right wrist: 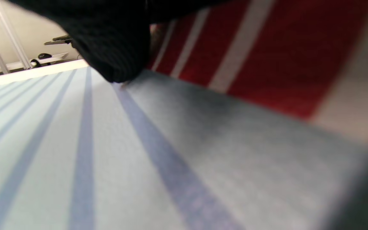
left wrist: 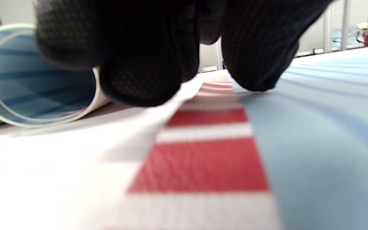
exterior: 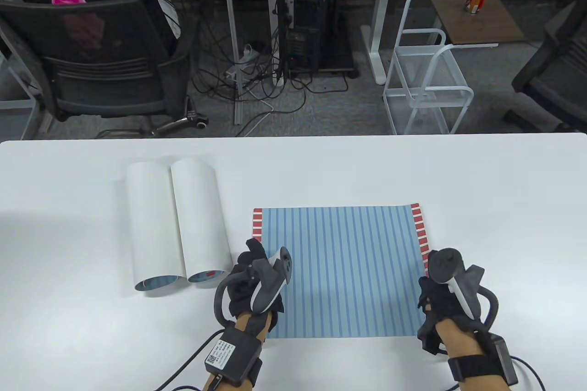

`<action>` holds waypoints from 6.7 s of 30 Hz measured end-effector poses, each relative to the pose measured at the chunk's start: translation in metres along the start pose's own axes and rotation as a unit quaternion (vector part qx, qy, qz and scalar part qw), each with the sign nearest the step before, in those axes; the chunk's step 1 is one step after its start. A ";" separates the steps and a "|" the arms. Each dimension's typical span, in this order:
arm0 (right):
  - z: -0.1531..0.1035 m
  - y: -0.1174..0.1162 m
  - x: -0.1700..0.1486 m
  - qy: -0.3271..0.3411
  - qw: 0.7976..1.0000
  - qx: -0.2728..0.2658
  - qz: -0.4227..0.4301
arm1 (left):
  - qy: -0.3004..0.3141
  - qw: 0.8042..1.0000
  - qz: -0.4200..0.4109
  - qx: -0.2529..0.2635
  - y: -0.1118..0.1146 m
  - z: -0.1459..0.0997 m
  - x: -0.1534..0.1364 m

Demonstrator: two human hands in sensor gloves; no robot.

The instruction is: Unroll mouse pads and stack together

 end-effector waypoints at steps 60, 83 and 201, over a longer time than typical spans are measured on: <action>-0.026 0.023 0.018 0.194 0.976 0.077 0.057 | -0.128 0.982 -0.131 -0.045 -0.022 0.036 -0.073; -0.024 0.024 0.013 0.182 0.975 0.091 0.087 | -0.224 0.973 0.010 -0.060 0.006 0.080 -0.087; -0.052 -0.060 0.104 0.170 0.724 0.409 0.528 | 0.171 0.753 -0.618 -0.147 -0.052 -0.031 -0.033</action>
Point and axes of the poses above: the tracker on the back of each hand, its own x axis roughly to the thumb side, its own z axis roughly from the wrist to the fingertips, y = z × x, the point moved 2 cm from there along z, roughly from the wrist to the fingertips, and after that the axes turned 4 degrees about y, right-handed, at the moved point
